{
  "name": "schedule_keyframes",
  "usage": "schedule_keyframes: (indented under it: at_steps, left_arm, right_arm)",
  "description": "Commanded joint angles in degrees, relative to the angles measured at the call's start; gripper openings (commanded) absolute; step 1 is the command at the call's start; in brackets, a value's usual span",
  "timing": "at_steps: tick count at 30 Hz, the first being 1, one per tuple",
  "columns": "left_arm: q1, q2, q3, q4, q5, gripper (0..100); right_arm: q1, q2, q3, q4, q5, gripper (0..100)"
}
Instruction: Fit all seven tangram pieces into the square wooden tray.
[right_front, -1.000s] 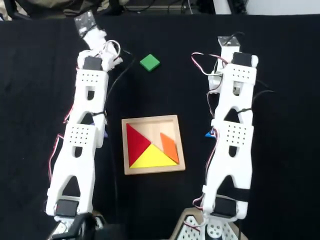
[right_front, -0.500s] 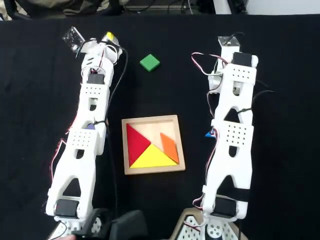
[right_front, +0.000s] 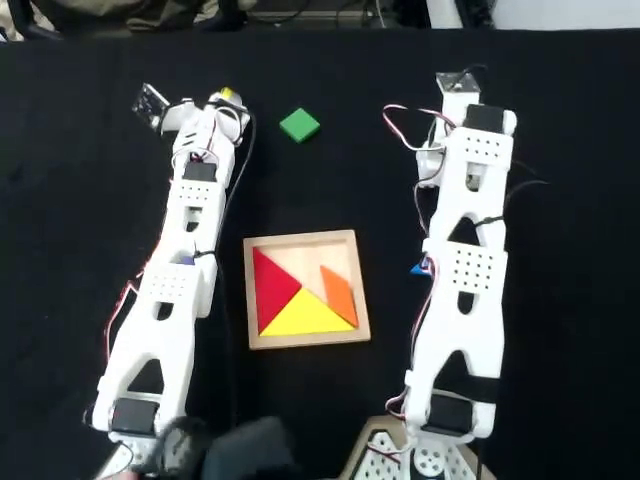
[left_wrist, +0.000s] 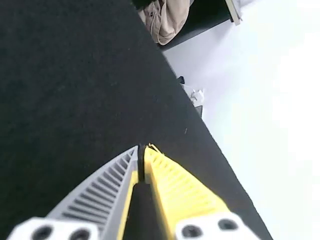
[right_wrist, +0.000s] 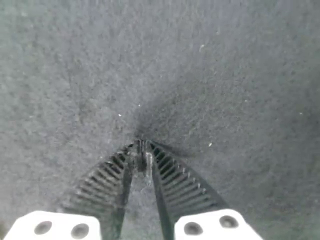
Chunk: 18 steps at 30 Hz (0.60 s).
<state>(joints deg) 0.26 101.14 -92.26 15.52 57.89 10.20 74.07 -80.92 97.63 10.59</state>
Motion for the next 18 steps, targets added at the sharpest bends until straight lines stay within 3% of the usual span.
schedule_keyframes:
  at_steps: [1,8,15,18]
  left_arm:
    - [-1.3,-4.7,-3.2,-1.1,0.7,3]
    - [-9.5,-12.1,-3.2,2.0,0.4,3]
    - [-11.6,-16.7,-3.4,20.1,0.8,3]
    - [-12.5,-21.4,-3.3,32.7,0.4,3]
  right_arm:
    - [-1.8,-0.3,-2.2,-0.9,0.6,1.1]
    - [-6.8,1.3,-2.5,-5.9,0.6,1.1]
    - [-9.3,-4.1,-2.2,-7.1,2.6,1.1]
    - [-11.0,-5.1,-2.2,-8.4,4.3,1.1]
